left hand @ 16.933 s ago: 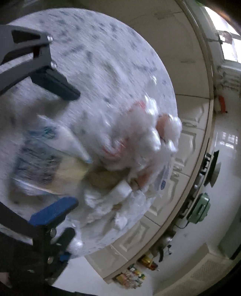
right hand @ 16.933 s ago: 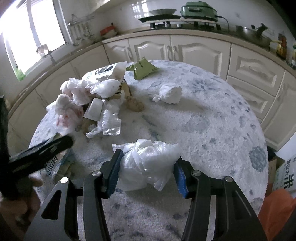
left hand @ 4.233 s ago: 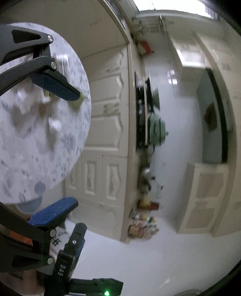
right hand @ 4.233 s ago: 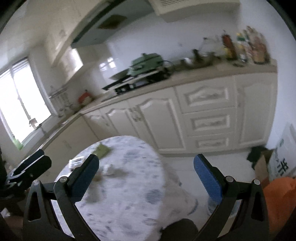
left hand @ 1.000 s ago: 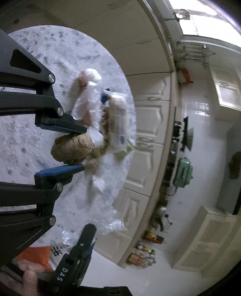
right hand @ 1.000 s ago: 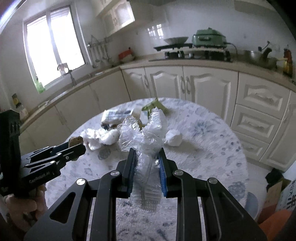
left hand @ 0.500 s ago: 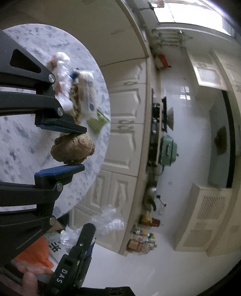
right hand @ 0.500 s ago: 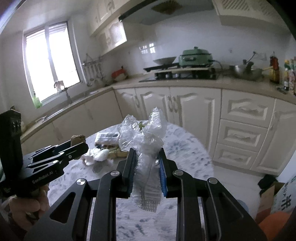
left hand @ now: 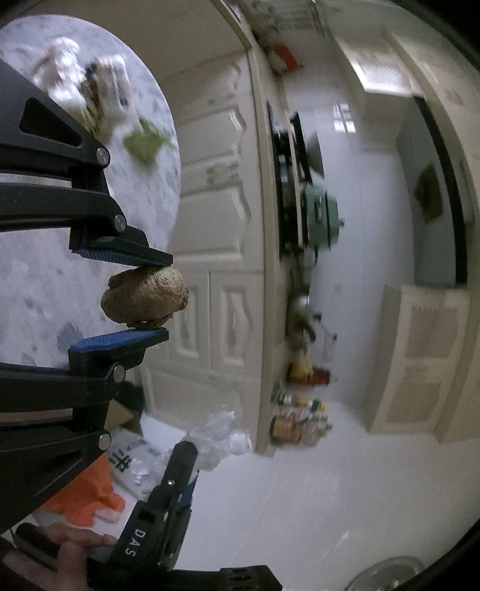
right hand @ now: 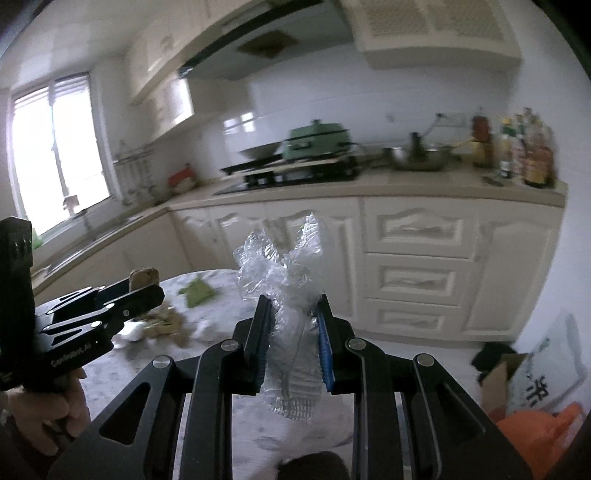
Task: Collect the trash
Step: 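Carry the wrap and brown lump to the blue bucket and open both grippers, then return both tools to the table above the remaining trash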
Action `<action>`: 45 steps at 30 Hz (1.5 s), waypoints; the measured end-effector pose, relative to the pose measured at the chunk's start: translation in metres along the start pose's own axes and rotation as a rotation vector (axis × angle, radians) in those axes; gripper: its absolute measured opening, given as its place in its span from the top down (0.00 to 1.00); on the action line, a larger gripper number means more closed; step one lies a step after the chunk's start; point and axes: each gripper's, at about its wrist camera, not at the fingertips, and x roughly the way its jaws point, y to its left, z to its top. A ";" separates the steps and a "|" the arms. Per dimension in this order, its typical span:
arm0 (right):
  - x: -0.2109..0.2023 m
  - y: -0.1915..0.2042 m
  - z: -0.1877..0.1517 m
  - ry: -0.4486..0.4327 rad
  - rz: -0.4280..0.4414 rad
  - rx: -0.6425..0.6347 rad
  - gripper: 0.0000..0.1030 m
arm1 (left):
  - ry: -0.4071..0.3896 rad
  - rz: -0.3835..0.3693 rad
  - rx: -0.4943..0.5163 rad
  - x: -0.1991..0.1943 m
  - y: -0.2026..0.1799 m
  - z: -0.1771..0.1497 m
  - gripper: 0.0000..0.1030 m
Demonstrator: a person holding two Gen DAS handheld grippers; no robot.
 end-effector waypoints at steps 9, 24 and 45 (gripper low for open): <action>0.001 -0.093 -0.018 0.038 -0.158 0.098 0.78 | 0.130 -0.169 0.102 0.098 -0.065 0.026 0.72; 0.077 -0.244 -0.124 0.266 -0.271 0.379 0.78 | 0.479 -0.230 0.314 0.313 -0.186 0.026 0.72; 0.165 -0.324 -0.214 0.456 -0.265 0.621 0.15 | 0.772 -0.129 0.406 0.503 -0.244 -0.021 0.15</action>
